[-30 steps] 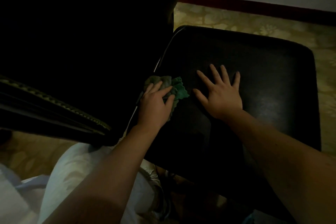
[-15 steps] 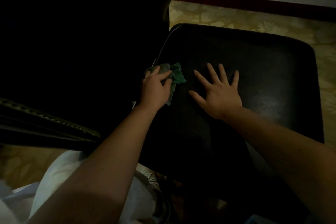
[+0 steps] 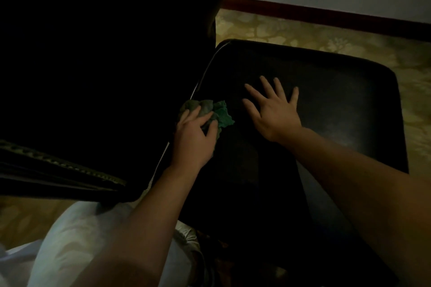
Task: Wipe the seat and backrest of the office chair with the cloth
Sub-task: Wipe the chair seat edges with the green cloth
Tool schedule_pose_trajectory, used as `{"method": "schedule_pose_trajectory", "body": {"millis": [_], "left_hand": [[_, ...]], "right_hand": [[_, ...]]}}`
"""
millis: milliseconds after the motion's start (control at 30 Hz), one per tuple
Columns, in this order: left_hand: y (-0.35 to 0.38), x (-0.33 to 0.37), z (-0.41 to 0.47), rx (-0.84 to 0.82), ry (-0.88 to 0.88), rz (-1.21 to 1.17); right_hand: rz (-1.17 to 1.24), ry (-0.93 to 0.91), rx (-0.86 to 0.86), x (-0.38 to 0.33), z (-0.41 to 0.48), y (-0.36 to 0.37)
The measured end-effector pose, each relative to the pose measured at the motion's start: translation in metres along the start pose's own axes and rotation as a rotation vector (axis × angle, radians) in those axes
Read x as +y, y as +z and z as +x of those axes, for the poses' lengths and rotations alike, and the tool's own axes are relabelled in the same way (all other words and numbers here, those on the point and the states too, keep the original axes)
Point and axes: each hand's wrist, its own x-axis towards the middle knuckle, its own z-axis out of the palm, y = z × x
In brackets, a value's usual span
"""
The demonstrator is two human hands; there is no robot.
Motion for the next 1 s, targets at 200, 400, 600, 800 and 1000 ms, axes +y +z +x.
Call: {"method": "schedule_pose_trajectory", "body": {"millis": [200, 400, 600, 800, 1000], "left_hand": [[0.009, -0.001, -0.004, -0.064, 0.046, 0.155], [0.015, 0.011, 0.022, -0.121, 0.063, 0.268], [0.018, 0.02, 0.047, -0.112, 0.078, 0.209], [0.019, 0.026, 0.062, -0.136, 0.092, 0.143], [0.017, 0.025, 0.067, -0.128, 0.109, 0.075]], "right_hand": [[-0.066, -0.015, 0.056, 0.004, 0.0, 0.014], [-0.073, -0.007, 0.085, 0.003, 0.001, 0.017], [-0.097, 0.012, 0.09, 0.001, 0.002, 0.017], [-0.106, 0.02, 0.083, 0.001, 0.0, 0.016], [-0.118, 0.022, 0.086, 0.002, 0.001, 0.019]]}}
